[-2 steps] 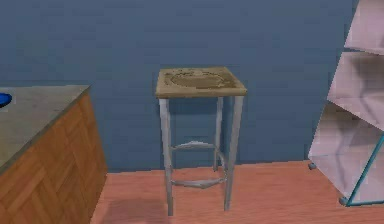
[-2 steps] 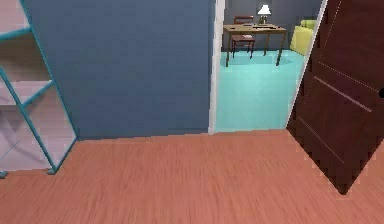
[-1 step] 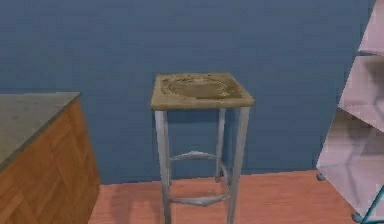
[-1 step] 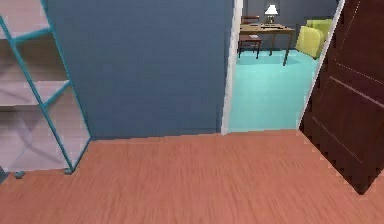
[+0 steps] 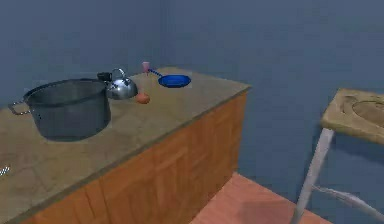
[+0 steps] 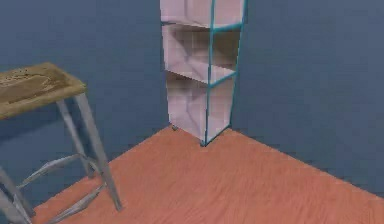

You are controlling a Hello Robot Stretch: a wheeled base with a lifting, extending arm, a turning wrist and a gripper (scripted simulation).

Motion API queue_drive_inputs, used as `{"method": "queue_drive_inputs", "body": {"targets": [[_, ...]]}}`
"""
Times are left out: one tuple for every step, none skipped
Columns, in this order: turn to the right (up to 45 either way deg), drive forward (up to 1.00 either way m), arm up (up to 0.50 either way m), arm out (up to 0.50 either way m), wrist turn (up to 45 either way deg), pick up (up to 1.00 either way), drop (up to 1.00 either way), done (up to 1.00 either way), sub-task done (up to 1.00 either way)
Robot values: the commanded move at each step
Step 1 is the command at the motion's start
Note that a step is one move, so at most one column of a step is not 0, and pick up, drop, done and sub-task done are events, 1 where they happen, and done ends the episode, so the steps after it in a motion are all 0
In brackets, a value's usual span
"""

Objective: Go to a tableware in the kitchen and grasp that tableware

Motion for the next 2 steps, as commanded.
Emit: {"method": "queue_drive_inputs", "body": {"targets": [[-45.0,0.00,0.00,0.00,0.0,0.00,0.00,0.00,0.00],[-3.0,0.00,0.00,0.00,0.0,0.00,0.00,0.00,0.00]]}}
